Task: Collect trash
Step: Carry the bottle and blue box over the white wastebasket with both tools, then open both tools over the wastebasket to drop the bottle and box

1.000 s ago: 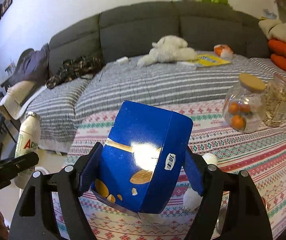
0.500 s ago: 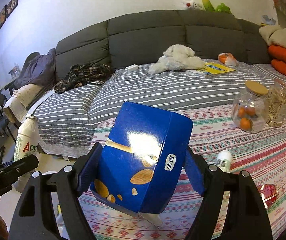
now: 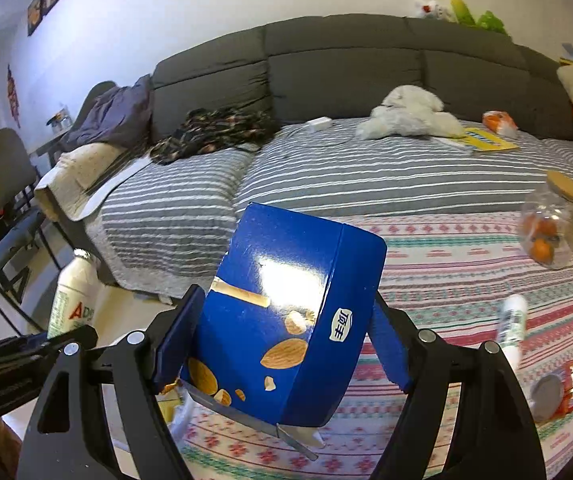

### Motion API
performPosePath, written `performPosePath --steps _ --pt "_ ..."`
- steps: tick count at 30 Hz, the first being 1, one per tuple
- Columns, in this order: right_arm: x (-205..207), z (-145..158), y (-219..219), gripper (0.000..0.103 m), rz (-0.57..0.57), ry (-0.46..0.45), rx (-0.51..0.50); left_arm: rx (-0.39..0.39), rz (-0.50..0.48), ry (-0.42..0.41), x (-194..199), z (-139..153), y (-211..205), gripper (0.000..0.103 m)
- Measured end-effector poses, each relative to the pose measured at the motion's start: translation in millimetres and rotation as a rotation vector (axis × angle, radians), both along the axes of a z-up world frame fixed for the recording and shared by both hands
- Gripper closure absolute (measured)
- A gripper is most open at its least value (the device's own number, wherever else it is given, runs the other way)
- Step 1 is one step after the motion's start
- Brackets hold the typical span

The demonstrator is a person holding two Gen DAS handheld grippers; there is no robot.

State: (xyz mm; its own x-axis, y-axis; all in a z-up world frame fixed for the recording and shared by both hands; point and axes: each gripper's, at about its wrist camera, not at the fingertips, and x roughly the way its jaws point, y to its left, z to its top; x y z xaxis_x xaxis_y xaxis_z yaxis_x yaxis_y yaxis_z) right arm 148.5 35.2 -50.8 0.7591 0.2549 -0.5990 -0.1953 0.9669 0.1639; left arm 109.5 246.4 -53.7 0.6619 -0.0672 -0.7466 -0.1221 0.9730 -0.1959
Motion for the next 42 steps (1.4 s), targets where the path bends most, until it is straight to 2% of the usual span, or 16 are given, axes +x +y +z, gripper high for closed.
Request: performPosePath --steps 3,4,5,7,12,19,25,30,32,36,42 --pt "1 -5 16 0.027 0.028 0.009 0.000 -0.024 0.009 0.050 -1 -10 18 0.066" --pt "1 -6 22 0.027 0.037 0.013 -0.001 -0.034 0.013 0.066 -1 -14 23 0.063" --pt "1 -7 27 0.027 0.044 0.016 -0.001 -0.044 0.025 0.073 -2 -17 29 0.054" --pt "1 -10 38 0.027 0.061 0.021 0.000 -0.059 0.051 0.084 -4 -20 39 0.043" --pt "0 -17 63 0.026 0.100 0.036 -0.003 -0.104 0.104 0.056 -14 -11 65 0.043" --pt "-3 -24 99 0.026 0.165 0.055 -0.008 -0.065 0.263 -0.009 -30 9 95 0.043" --pt "-9 -28 126 0.025 0.219 0.071 -0.010 -0.102 0.355 -0.015 -38 15 127 0.041" --pt "-10 -32 140 0.019 0.245 0.107 -0.019 -0.121 0.398 -0.024 -45 19 139 0.040" --pt "-10 -33 141 0.013 0.243 0.114 -0.031 -0.123 0.414 -0.027 -47 20 141 0.037" --pt "-11 -28 139 0.010 0.227 0.104 -0.038 -0.102 0.432 -0.034 -49 23 139 0.031" --pt "-6 -18 118 0.009 0.139 0.069 -0.058 0.020 0.435 -0.057 -46 31 116 0.025"
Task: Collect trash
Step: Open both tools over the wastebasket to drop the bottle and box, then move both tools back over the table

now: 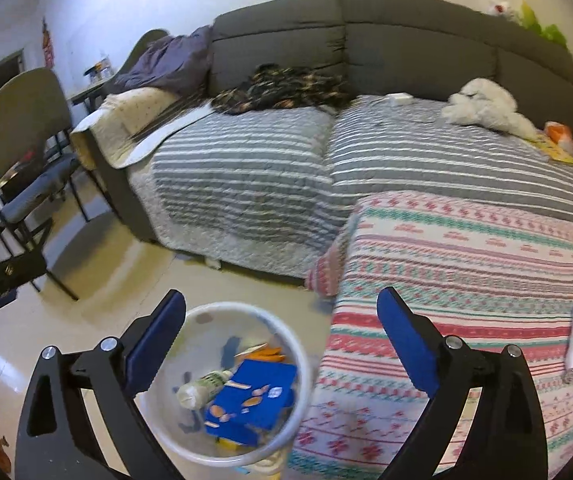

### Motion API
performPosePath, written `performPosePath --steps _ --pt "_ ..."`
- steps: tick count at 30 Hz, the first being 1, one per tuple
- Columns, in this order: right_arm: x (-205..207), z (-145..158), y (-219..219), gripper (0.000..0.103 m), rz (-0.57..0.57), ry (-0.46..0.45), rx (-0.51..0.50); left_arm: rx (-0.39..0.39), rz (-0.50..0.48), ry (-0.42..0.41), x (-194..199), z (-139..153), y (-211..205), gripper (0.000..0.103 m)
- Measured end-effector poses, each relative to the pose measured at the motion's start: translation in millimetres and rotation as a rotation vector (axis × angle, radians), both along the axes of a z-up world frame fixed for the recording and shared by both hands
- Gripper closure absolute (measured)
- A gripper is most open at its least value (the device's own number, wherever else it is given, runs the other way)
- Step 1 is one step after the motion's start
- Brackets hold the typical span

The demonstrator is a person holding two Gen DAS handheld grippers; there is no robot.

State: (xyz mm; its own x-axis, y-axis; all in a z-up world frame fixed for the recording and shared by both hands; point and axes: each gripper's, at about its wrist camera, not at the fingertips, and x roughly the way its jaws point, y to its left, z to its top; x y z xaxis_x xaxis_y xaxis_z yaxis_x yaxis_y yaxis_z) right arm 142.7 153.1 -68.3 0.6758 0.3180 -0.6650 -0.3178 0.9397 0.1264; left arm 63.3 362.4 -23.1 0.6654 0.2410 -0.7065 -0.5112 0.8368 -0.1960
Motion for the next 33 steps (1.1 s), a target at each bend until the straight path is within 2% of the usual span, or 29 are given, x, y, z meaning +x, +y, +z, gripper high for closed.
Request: performPosePath --steps 4,8,20,33 --pt "6 9 -20 0.009 -0.053 -0.019 0.000 0.102 0.006 -0.006 2 4 -23 0.021" --pt "10 17 -39 0.009 -0.092 -0.039 0.000 0.140 0.009 -0.025 6 10 -39 0.016" --pt "15 38 -107 0.009 -0.189 -0.110 -0.020 0.156 -0.093 -0.037 31 17 -107 0.015" --pt "20 44 -199 0.009 -0.313 -0.115 -0.030 0.158 -0.219 -0.044 61 18 -193 0.015"
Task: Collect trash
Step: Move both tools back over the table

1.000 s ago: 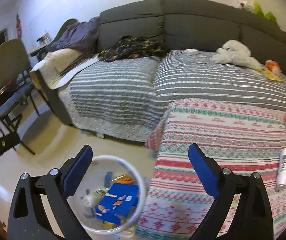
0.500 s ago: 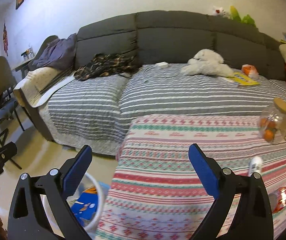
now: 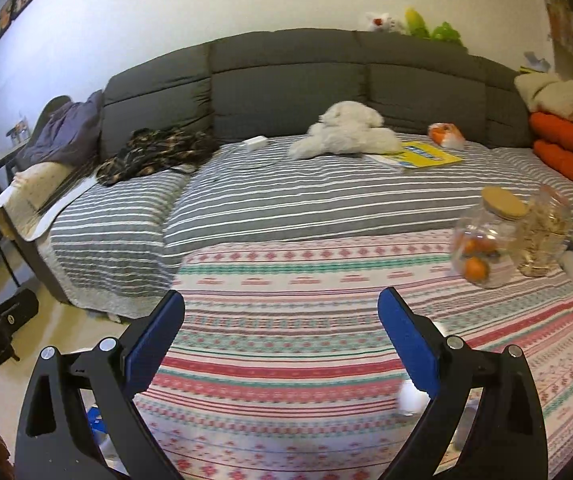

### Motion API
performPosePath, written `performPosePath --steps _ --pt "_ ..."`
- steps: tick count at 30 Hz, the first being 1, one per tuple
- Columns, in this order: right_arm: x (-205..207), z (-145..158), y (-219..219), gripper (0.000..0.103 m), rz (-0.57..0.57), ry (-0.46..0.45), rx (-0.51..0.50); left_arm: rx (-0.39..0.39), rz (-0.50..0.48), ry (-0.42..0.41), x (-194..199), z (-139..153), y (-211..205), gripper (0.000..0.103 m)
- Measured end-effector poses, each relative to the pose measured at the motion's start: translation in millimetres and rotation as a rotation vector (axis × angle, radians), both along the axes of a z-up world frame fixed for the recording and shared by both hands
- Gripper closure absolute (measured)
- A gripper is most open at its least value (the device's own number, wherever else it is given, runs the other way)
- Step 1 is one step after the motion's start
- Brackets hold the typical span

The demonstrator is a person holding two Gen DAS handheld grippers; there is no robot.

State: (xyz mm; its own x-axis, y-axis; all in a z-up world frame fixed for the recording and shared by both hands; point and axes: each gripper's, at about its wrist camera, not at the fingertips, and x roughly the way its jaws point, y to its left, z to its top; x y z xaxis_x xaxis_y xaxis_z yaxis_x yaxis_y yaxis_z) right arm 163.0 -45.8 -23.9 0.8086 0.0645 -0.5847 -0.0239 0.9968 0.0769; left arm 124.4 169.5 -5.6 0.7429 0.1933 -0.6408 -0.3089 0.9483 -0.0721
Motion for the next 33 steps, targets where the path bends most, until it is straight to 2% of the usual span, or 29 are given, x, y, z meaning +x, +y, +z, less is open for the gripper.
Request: performPosePath --steps 12,18,22,23,27,33 --pt "-5 -6 -77 0.009 -0.095 0.017 -0.010 0.002 -0.125 0.035 21 -10 -78 0.015" --pt "-12 -14 -118 0.009 -0.141 0.044 -0.011 0.026 -0.185 0.058 30 -18 -117 0.015" --pt "-16 -20 -146 0.009 -0.173 0.069 0.000 0.015 -0.248 0.086 37 -25 -143 0.014" --pt "-17 -22 -155 0.009 -0.182 0.078 0.002 0.025 -0.270 0.095 39 -27 -152 0.010" --pt "-24 -27 -185 0.009 -0.224 0.101 0.018 0.083 -0.368 0.140 48 -46 -189 0.010" --pt "-36 -38 -226 0.009 -0.285 0.160 0.037 0.104 -0.476 0.228 63 -79 -231 0.010"
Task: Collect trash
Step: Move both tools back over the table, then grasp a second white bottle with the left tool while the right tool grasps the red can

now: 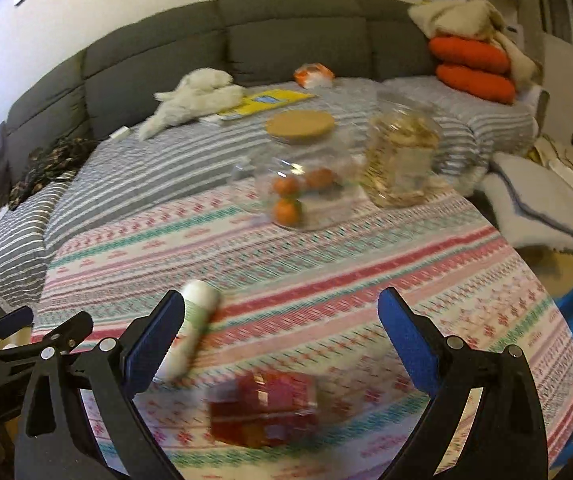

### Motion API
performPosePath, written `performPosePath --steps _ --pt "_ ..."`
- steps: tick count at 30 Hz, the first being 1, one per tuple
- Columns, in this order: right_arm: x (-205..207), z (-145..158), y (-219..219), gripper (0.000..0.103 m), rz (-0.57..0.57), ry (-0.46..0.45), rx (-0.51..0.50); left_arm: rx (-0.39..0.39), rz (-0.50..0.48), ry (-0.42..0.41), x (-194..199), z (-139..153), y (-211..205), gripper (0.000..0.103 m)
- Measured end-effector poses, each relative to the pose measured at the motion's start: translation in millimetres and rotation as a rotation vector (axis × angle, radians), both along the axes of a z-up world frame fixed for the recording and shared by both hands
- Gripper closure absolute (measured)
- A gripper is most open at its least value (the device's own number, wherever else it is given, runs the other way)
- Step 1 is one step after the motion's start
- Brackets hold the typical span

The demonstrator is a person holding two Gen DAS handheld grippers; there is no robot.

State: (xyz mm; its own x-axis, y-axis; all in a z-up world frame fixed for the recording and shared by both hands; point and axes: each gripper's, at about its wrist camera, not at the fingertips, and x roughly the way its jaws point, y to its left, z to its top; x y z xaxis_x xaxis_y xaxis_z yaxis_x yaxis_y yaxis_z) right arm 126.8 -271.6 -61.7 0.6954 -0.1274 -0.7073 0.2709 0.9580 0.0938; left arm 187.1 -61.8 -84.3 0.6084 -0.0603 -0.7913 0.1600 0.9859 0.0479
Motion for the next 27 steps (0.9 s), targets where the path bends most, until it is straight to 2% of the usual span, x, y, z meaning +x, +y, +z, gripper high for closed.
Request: performPosePath --steps 4,7,11,14,15,18,20,22,24,27 --pt "-5 -10 -21 0.009 -0.021 0.040 0.003 0.025 -0.049 0.025 7 -13 -21 0.010" --pt "-9 -18 -35 0.009 -0.040 0.070 0.013 0.016 -0.073 0.057 15 -22 -35 0.010" --pt "-16 -24 -53 0.009 -0.070 0.101 0.052 0.006 -0.119 0.104 26 -35 -59 0.010" --pt "-20 -34 -63 0.009 -0.088 0.142 0.106 0.027 -0.169 0.165 36 -47 -81 0.012" --pt "-23 -39 -65 0.009 -0.098 0.158 0.133 0.041 -0.177 0.183 39 -51 -85 0.014" --pt "-29 -51 -69 0.009 -0.111 0.193 0.217 0.076 -0.193 0.285 50 -67 -96 0.034" --pt "-34 -58 -69 0.009 -0.111 0.212 0.279 0.070 -0.206 0.340 55 -76 -97 0.057" --pt "-38 -68 -66 0.009 -0.110 0.234 0.359 0.074 -0.208 0.341 55 -78 -94 0.067" --pt "-44 -79 -60 0.009 -0.118 0.252 0.441 0.038 -0.206 0.338 55 -77 -86 0.067" --pt "-49 -89 -47 0.009 -0.135 0.265 0.544 0.029 -0.193 0.311 51 -71 -71 0.067"
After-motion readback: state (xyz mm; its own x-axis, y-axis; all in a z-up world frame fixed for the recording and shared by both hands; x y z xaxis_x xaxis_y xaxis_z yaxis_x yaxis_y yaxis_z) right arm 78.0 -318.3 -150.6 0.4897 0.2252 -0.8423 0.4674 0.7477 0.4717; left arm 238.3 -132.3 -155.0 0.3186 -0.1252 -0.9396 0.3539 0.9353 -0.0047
